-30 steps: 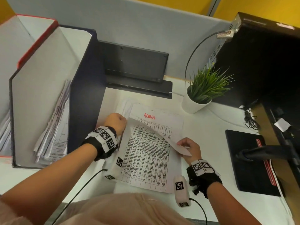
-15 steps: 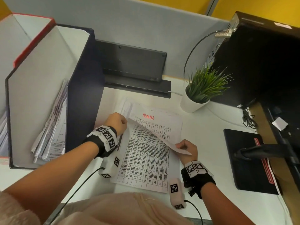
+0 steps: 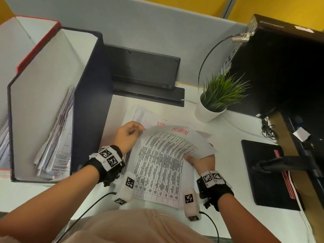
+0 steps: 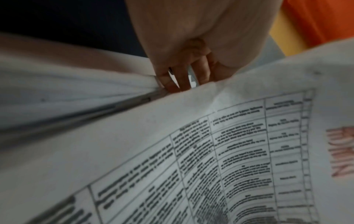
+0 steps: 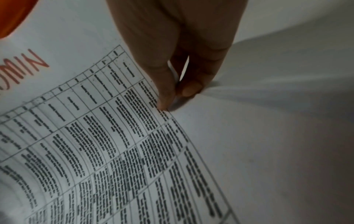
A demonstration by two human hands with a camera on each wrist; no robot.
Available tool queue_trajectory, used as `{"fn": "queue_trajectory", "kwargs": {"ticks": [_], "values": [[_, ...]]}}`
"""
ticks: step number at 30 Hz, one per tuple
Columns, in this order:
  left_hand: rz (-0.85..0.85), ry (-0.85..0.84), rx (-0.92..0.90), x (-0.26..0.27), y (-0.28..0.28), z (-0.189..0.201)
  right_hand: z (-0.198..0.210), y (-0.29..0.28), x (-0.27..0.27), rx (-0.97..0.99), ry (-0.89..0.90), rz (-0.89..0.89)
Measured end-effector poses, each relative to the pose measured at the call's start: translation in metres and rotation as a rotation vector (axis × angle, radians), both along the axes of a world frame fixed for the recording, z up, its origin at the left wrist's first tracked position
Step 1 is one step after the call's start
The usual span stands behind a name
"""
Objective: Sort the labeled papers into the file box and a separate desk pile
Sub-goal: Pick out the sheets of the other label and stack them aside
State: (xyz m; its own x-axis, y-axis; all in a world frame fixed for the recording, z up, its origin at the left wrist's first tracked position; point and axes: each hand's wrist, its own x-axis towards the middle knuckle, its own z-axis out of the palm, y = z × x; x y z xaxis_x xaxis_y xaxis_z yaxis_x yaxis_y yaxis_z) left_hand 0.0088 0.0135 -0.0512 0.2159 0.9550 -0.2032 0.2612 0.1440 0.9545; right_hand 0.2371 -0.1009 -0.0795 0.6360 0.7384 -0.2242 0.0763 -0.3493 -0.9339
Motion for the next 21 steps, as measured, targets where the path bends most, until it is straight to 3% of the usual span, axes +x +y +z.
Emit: {"fn": "queue_trajectory", "kwargs": {"ticks": [5,7,10,12,15,18,21], "values": [[0.004,-0.035,-0.110,0.002,0.006,0.009,-0.002,-0.001,0.001,-0.155,0.009,0.088],[0.039,-0.002,-0.191,0.003,0.014,0.012,-0.005,-0.003,0.001,-0.124,0.044,0.075],[0.043,0.178,-0.329,0.006,0.027,0.012,-0.007,-0.005,0.004,-0.025,0.429,-0.080],[-0.026,0.342,-0.371,0.005,0.031,0.009,-0.010,-0.004,0.005,-0.025,0.508,-0.109],[-0.107,0.499,-0.318,0.004,0.031,0.006,-0.011,-0.003,0.004,-0.023,0.517,-0.119],[-0.070,0.498,-0.279,0.008,0.026,0.006,-0.013,-0.002,0.004,0.014,0.545,-0.130],[-0.034,0.498,-0.188,0.010,0.021,0.001,-0.018,-0.003,0.004,0.051,0.466,-0.091]]}}
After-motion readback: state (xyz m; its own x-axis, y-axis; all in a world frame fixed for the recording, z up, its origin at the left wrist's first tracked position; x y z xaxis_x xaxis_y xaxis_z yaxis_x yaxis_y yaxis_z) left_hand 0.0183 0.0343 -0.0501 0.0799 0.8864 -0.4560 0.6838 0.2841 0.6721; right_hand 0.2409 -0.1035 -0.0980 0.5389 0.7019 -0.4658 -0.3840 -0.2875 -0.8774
